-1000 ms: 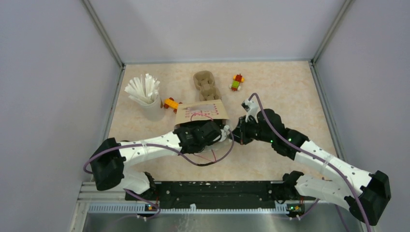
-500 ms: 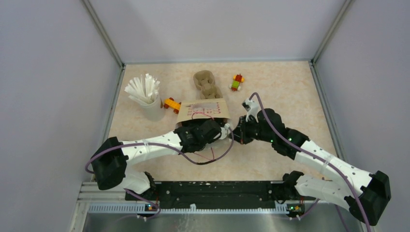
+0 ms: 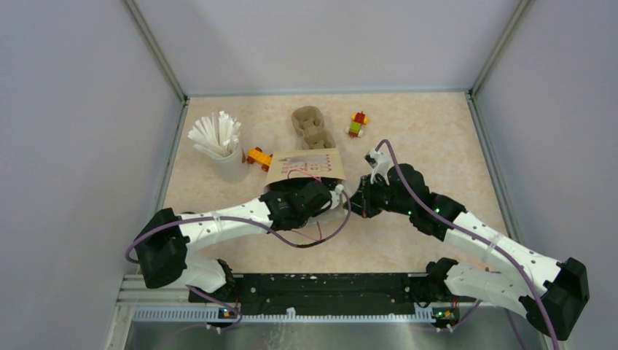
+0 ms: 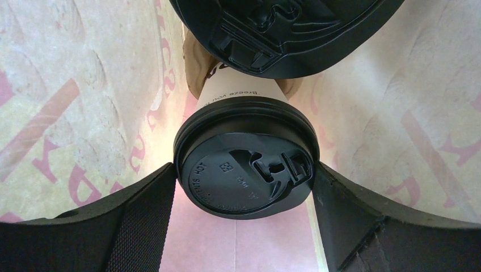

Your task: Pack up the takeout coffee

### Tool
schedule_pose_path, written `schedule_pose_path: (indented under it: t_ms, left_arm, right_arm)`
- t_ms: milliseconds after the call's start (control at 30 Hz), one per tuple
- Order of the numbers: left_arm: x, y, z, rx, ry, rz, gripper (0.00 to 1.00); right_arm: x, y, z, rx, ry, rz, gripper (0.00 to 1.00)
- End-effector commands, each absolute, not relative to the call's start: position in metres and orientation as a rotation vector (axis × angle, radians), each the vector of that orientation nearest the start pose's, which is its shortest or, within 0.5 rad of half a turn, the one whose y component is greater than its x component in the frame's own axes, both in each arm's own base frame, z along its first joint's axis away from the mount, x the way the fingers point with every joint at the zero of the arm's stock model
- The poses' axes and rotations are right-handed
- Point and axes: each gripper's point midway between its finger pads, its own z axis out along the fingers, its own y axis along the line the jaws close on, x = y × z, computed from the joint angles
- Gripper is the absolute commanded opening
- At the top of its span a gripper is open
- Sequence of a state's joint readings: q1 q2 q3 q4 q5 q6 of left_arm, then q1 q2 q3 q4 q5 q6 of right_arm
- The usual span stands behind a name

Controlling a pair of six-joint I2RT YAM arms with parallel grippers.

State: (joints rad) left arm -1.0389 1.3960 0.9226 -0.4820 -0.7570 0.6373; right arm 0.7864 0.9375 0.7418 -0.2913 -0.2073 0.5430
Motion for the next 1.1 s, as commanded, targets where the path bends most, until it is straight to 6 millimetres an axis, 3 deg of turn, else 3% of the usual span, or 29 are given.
schedule_pose_path:
  t_ms: [0,300,467,900,1067]
  left_arm:
    - [0.274,-0.179,0.155,1.437,1.77,0.776,0.13]
    - [0.274,-0.21,0.157,1.451,1.743,0.572,0.15]
    - [0.272,-0.205,0.15,1.485,1.74,0.575,0.15]
    - [0.296,-0.205,0.153,1.4,1.686,0.575,0.14]
    - [0.298,-0.21,0.165,1.362,1.685,0.543,0.14]
  right_arm:
    - [0.187,0.27,0.226,-0.409,2.08,1.057,0.0]
    - [0.186,0.27,0.228,-0.415,2.083,1.054,0.0]
    - [0.186,0.27,0.23,-0.408,2.075,1.064,0.0]
    - [0.183,0.269,0.229,-0.405,2.085,1.075,0.0]
    - [0.184,0.269,0.233,-0.394,2.076,1.073,0.0]
